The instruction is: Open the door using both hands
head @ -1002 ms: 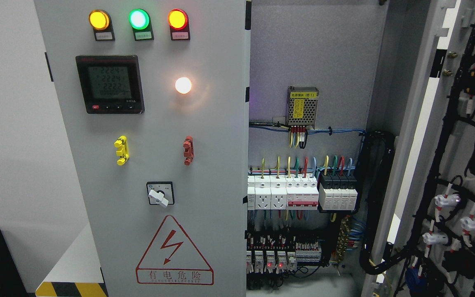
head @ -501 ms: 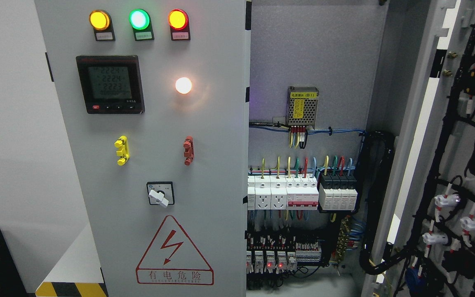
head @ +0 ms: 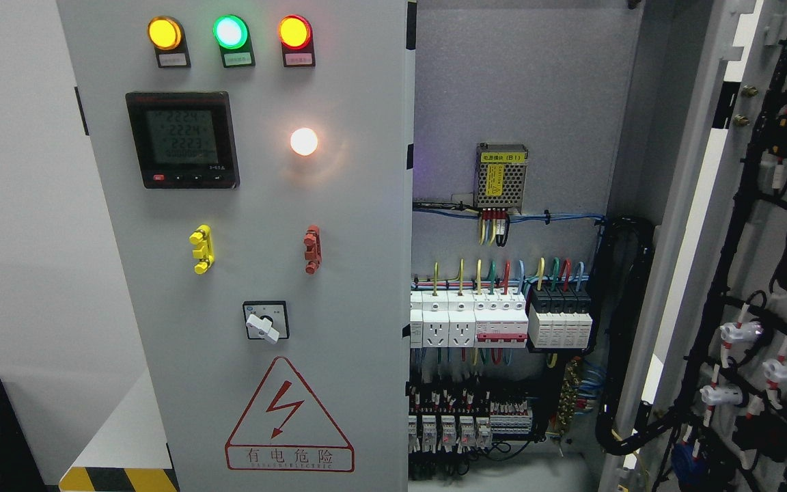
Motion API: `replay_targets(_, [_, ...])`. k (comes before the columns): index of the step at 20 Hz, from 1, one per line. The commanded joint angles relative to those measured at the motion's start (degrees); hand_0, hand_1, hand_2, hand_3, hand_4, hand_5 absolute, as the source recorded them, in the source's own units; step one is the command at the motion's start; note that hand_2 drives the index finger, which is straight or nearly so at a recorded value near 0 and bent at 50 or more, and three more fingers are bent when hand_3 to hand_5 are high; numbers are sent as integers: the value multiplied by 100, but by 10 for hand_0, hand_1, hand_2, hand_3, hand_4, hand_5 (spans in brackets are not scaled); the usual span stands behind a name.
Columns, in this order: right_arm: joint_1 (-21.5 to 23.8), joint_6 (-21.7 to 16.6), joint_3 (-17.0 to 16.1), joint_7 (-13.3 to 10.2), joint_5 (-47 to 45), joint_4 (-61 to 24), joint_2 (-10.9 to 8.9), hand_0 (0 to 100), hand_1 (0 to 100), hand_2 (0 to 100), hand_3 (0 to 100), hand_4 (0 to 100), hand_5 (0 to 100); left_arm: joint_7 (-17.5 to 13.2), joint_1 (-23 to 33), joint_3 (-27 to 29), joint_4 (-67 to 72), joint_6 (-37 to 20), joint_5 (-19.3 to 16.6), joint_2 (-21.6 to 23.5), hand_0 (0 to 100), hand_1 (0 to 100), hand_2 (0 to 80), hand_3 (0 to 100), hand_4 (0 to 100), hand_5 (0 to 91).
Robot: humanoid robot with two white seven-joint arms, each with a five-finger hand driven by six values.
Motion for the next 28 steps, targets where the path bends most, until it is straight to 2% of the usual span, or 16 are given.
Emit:
replay_targets(1, [0,2,-9,-1,-62,7,0,0,0,0,0,0,0,-23,152,997,938,-44,-103,-491,0,0,0,0,0,0])
replay_targets(10, [0,2,0,-1,-62,-2,0,0,0,0,0,0,0,-32,380,1042,929,-61,-138,-544,0,0,0,0,0,0])
replay_targets(15, [105,-7,0,-1,-62,-563,0,0,0,0,0,0,0,-32,389,1051,929,-61,-138,-535,0,0,0,0,0,0])
replay_targets(21, [720,-7,0,-1,-62,-2319,-105,0,0,0,0,0,0,-32,389,1051,929,-61,-138,-579,0,0,0,0,0,0])
replay_targets(24, [1141,-7,79,-1,-70,-3400,-123,0,0,0,0,0,0,-40,398,1051,929,-61,-138,-588,0,0,0,0,0,0])
replay_targets(26, [1457,-15,114,-1,-70,-4164,-228,0,0,0,0,0,0,-41,407,1051,920,-61,-138,-579,0,0,0,0,0,0])
replay_targets(28, [1722,-16,115,-1,-70,-4868,-246,0,0,0,0,0,0,-41,503,1042,885,-61,-147,-588,0,0,0,0,0,0])
